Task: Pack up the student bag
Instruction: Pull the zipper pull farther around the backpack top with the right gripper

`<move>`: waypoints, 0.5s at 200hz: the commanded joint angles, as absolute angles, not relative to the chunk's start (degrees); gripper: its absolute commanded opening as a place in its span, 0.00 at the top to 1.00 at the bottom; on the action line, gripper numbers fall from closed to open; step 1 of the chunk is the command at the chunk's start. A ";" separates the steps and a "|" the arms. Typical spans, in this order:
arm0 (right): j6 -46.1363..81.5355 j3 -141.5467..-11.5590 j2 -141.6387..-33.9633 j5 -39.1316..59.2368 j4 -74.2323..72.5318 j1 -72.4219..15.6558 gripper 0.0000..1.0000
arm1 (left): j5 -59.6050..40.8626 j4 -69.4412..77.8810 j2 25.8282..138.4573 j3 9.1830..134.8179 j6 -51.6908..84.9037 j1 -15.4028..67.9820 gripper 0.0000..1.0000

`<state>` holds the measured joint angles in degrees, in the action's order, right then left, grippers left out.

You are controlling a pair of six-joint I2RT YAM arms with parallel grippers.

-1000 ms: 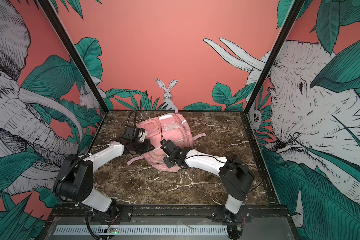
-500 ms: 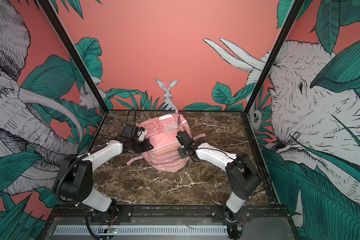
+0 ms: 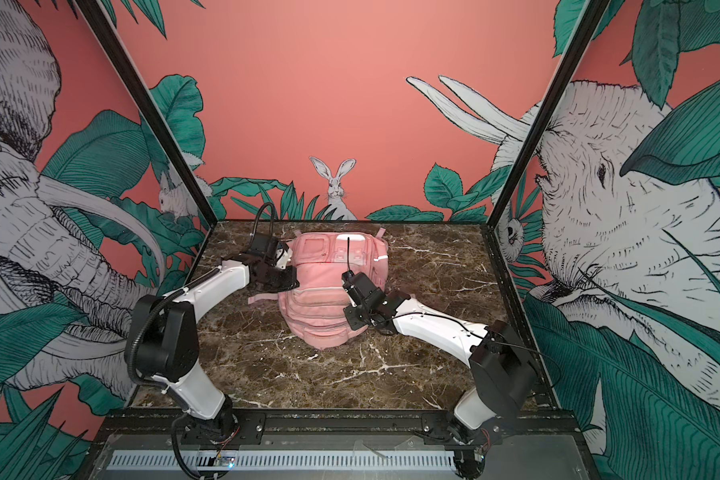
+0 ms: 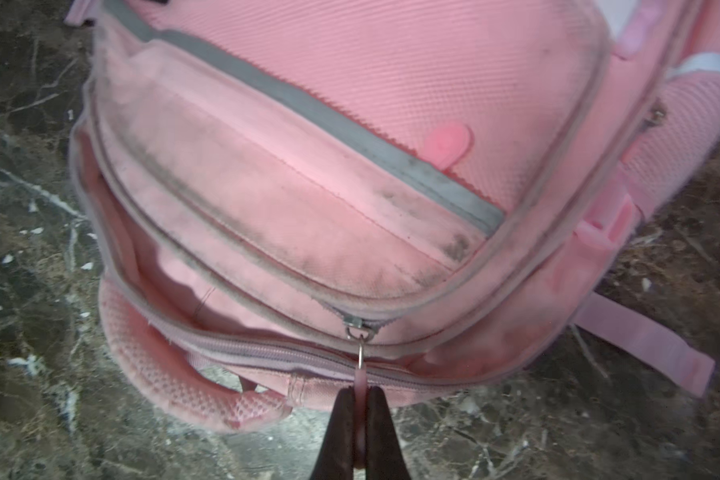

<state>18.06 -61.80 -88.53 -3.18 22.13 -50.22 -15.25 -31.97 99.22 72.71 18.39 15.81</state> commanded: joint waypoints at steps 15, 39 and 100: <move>22.84 -66.19 -93.77 -1.31 26.39 -58.17 1.00 | -9.77 -32.28 104.35 83.62 16.82 14.06 1.00; 23.70 -69.22 -97.29 -2.25 25.36 -58.89 1.00 | -11.47 -34.31 103.78 86.79 16.95 14.06 0.86; 22.55 -73.85 -100.46 -3.46 25.48 -58.80 1.00 | -20.09 -30.01 83.86 66.03 24.84 14.14 0.42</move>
